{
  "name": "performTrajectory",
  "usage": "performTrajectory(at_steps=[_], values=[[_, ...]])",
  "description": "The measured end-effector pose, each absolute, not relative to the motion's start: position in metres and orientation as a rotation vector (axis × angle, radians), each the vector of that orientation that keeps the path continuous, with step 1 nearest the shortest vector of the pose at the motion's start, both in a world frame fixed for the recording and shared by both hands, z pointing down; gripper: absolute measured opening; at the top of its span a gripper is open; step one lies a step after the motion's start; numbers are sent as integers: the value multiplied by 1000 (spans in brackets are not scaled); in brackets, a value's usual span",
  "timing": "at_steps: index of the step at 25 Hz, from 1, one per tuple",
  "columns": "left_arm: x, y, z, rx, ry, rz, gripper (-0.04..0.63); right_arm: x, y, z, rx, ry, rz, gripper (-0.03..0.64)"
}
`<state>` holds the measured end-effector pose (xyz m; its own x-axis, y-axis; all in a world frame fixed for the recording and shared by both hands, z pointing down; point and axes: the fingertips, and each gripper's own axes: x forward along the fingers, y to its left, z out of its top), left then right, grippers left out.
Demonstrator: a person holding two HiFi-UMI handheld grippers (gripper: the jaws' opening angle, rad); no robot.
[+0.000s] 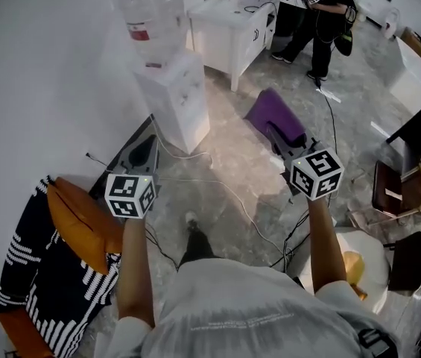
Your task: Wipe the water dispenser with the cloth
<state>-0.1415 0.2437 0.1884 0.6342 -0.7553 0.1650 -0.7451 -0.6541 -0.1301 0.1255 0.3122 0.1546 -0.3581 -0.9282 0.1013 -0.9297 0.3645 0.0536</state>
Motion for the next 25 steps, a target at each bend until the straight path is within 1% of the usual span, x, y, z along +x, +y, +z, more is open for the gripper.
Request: performTrajectory(at_steps=[9, 11, 16, 25], values=[[-144, 108, 187, -2857, 1154, -366, 17, 112, 203, 140, 1789, -2389, 13, 66], [-146, 82, 186, -2870, 1128, -360, 17, 110, 180, 141, 1825, -2373, 56, 64], [-154, 34, 197, -2900, 1070, -393, 17, 101, 135, 153, 1852, -2372, 194, 60], [-177, -40, 203, -2929, 1030, -385, 17, 60, 68, 159, 1760, -2408, 153, 60]])
